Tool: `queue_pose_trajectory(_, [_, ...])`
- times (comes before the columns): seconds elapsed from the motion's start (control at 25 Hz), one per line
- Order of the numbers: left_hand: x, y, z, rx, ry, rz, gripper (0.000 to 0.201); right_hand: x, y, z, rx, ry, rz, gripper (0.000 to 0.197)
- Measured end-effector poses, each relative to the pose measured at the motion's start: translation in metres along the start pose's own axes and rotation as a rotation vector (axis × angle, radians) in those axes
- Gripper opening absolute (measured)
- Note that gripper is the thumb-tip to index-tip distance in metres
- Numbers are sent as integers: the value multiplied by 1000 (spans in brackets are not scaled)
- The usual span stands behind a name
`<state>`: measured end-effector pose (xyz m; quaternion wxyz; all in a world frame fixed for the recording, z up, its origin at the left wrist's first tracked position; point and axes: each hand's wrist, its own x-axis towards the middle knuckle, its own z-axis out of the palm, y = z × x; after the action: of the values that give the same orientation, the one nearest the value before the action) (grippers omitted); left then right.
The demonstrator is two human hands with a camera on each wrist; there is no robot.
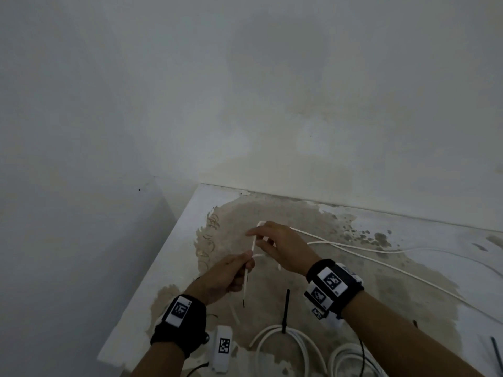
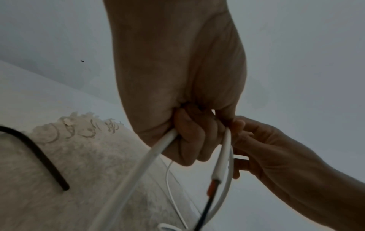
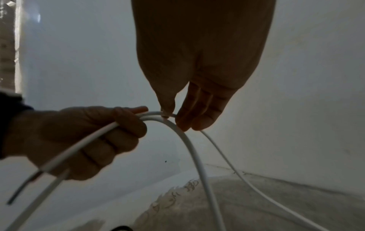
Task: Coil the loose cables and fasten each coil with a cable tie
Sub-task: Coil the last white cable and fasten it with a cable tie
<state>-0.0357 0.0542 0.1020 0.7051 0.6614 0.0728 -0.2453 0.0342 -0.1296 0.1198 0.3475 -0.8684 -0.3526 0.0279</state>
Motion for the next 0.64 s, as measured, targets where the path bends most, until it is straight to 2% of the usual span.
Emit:
queue_pose_trajectory(0.12, [0,-5,-8,-59,53,-10,47,14,9,-3,-189,-1,-47,19])
queue_pose_trajectory(0.24, [-7,-26,-21,-46,70,-62,47,32,26,-2,-93,175,63,16])
queue_pose_trajectory(0.32, [-16,-45,-23,9,51,-94,45,49,35,11,-58,209,148,14])
queue_pose_trajectory(0.36, [-21,-51,-22,24,37,-94,44,57,38,23,-64,174,177,13])
queue_pose_trajectory(0.44, [-25,-55,-20,19,20,-51,44,71,39,55,-95,16,198,12])
queue_pose_trajectory(0.56, [-27,-50,-32,-18,69,0,44,85,29,97,-123,-234,184,12])
queue_pose_trajectory(0.64, [-28,-48,-45,-39,113,11,43,93,24,105,-60,-290,215,14])
